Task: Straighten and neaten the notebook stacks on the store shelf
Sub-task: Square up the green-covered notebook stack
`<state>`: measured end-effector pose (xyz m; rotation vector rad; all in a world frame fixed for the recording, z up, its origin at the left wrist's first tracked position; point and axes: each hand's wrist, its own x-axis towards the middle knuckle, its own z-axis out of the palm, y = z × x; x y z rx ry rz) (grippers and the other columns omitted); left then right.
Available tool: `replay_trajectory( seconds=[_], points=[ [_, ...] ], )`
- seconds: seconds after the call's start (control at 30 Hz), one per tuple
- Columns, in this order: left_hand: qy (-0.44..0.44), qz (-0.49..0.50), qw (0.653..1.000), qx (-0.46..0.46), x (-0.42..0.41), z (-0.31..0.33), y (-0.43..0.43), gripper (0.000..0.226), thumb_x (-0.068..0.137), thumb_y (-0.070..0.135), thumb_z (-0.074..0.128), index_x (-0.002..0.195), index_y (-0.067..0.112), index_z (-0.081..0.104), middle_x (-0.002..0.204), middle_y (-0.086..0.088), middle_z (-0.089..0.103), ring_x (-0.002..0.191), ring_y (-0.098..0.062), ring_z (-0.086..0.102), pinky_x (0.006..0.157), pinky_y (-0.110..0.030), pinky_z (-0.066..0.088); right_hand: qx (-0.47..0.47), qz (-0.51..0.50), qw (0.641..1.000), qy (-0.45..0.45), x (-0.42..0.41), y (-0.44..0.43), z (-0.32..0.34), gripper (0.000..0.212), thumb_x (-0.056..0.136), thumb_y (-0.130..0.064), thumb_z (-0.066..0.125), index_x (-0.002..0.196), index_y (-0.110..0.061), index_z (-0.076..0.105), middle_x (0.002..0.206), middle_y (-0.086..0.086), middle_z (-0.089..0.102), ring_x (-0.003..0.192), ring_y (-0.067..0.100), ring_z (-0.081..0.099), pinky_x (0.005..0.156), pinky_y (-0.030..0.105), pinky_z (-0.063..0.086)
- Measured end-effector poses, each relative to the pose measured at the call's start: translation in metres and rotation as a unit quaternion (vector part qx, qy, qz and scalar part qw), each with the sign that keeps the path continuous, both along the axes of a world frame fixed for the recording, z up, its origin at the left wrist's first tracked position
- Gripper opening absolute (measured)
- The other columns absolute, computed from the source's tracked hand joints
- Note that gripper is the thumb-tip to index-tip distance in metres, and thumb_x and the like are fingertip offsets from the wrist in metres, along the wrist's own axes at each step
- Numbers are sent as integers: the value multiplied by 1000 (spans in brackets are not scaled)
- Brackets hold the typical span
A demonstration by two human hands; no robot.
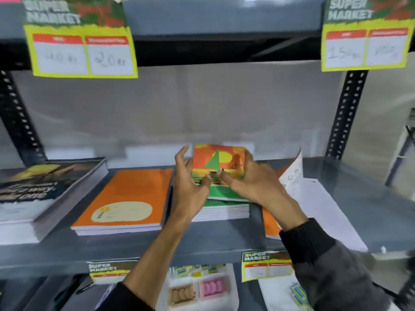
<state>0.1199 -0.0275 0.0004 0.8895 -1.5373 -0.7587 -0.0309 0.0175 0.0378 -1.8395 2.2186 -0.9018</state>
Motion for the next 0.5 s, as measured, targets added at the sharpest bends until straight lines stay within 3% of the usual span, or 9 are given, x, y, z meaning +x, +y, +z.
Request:
replay_trajectory(
  seconds=[0.1,0.17,0.23,0.33,0.4,0.47,0.5],
  points=[
    [-200,91,975,12,4,-12,-5,67,85,12,63,142,27,30,129,-7,58,132,-26,40,108,-44,34,74,21,997,13,8,-15,-20,89,70,-83,42,137,-23,40,126,9,67,126,38,54,104,44,43],
    [-299,146,943,28,2,-16,-6,62,86,25,59,142,22,33,126,-11,61,135,-31,33,106,-47,26,88,22,995,28,10,-20,-33,99,68,-86,33,143,-21,34,127,10,67,126,38,53,108,46,39],
    [-361,176,916,13,0,-15,-5,62,87,34,54,143,18,33,118,-14,66,131,-35,38,103,-47,26,88,23,995,29,8,-22,-37,97,77,-81,36,150,-19,25,132,13,64,131,41,48,111,46,36],
    [-411,195,891,4,-3,-16,-6,61,90,38,48,143,13,30,124,-17,65,137,-39,33,104,-48,25,104,40,994,-9,2,-15,-31,88,86,-73,44,153,-22,22,137,9,60,134,35,48,106,38,42],
    [-424,207,882,-21,-12,-11,-1,65,91,36,49,147,14,24,149,-19,44,147,-39,14,109,-51,22,106,49,991,-58,-9,-7,-24,81,89,-69,46,152,-23,24,137,5,61,134,28,49,93,28,41],
    [-396,205,892,-76,-26,-4,7,65,91,33,49,148,18,22,158,-14,29,149,-35,3,110,-52,22,96,36,991,-90,-22,-1,-17,91,88,-71,45,157,-21,12,145,9,55,139,27,44,92,29,38],
    [-375,191,901,-106,-34,-2,10,63,91,32,49,147,20,23,155,-12,36,149,-33,3,109,-51,21,83,24,992,-96,-29,2,-15,96,87,-74,44,158,-23,6,146,11,54,141,28,42,97,32,39]
  ],
)
